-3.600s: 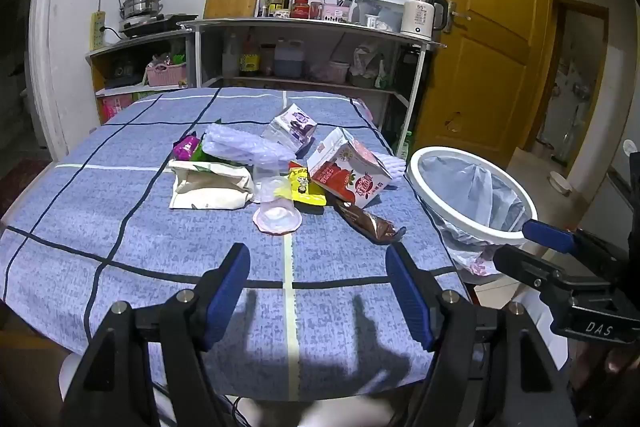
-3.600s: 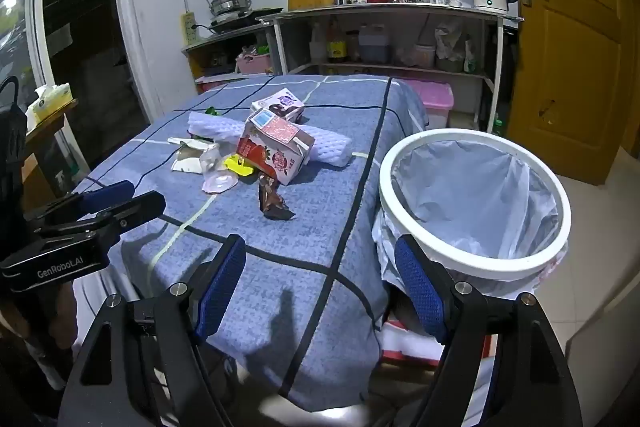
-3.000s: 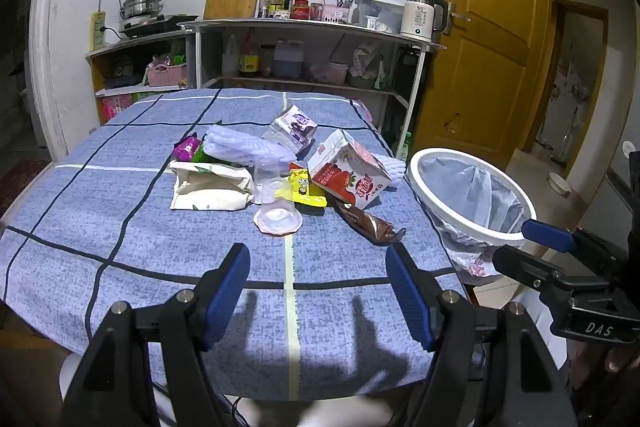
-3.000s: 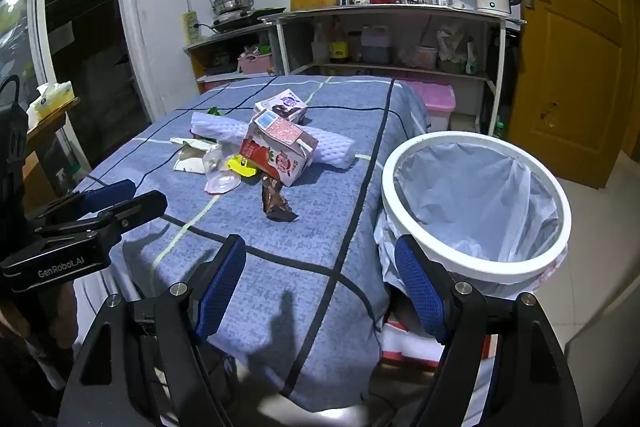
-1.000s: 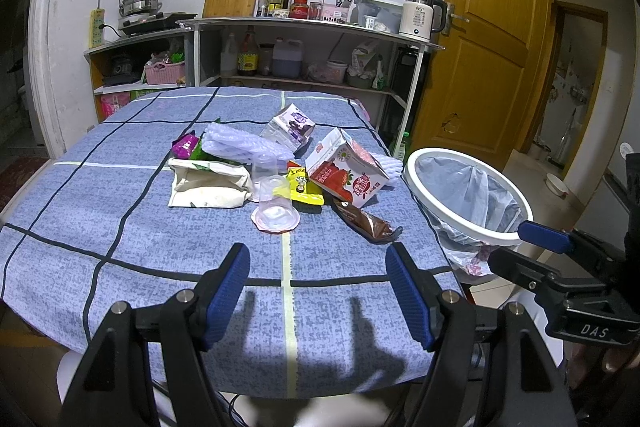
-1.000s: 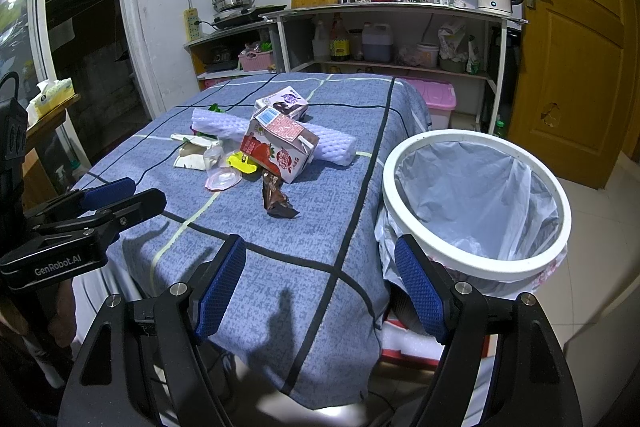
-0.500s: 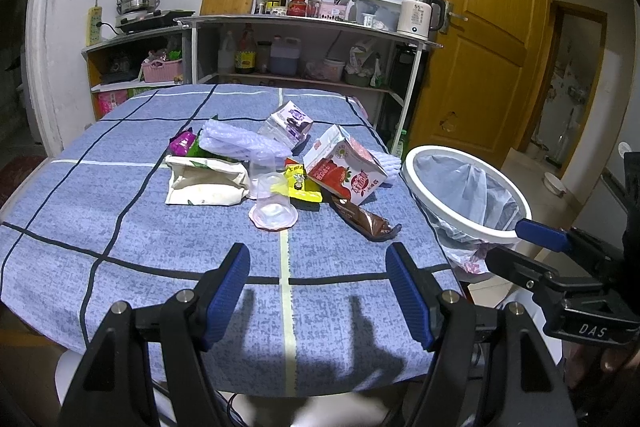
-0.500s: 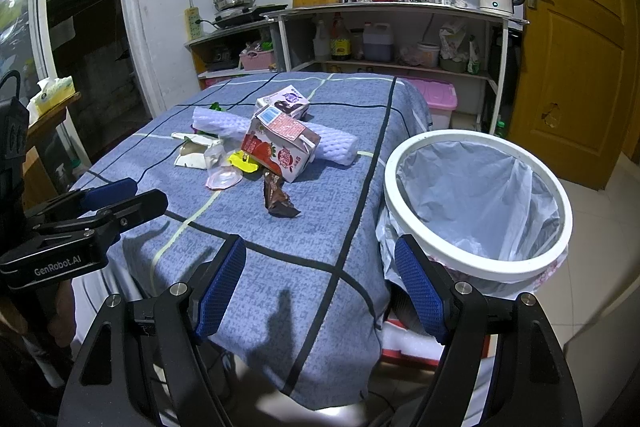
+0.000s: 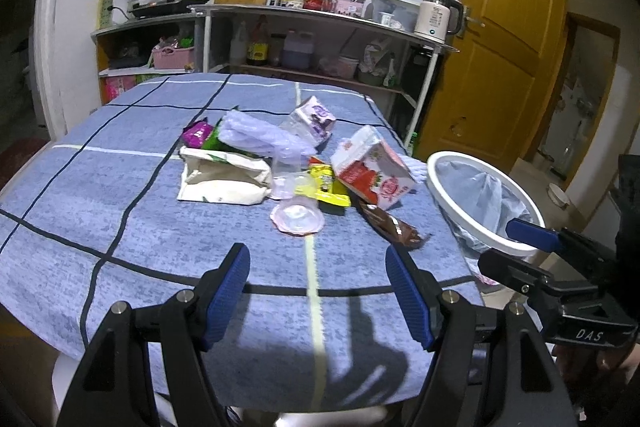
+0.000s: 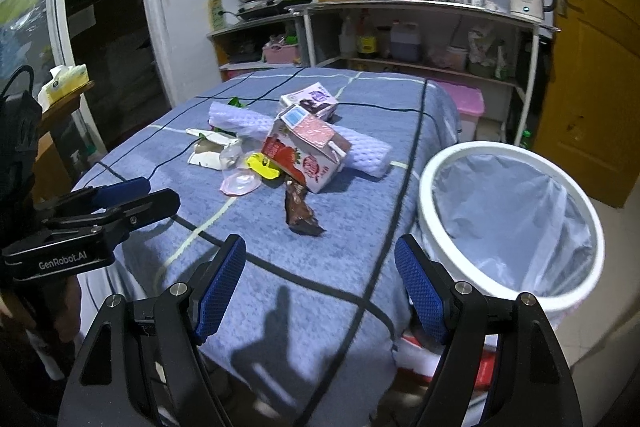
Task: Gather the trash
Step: 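Grasp the pink juice carton with the right tool while the left tool grasps the clear plastic cup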
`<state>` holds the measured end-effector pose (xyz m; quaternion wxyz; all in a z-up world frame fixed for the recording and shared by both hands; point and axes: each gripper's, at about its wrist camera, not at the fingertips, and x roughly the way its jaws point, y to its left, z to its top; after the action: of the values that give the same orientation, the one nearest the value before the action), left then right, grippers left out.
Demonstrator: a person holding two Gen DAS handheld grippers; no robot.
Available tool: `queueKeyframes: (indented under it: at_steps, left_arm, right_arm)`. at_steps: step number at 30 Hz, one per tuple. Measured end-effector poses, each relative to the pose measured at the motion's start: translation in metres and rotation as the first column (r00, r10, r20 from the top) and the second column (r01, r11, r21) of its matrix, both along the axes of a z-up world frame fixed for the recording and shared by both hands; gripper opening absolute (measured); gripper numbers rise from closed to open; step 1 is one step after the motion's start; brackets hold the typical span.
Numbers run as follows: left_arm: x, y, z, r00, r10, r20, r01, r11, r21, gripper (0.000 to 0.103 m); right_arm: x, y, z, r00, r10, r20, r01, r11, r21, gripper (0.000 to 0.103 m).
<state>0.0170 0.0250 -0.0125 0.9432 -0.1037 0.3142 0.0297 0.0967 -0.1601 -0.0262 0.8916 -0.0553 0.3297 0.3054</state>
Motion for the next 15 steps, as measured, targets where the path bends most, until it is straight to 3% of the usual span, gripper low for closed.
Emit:
queueKeyframes:
  at_steps: [15]
  left_arm:
    - [0.043, 0.029, -0.013, 0.999, 0.002, -0.050, -0.004, 0.999, -0.035, 0.074]
  right_arm:
    - [0.077, 0.050, -0.001, 0.990, 0.136, 0.046, -0.133, 0.989, -0.066, 0.077]
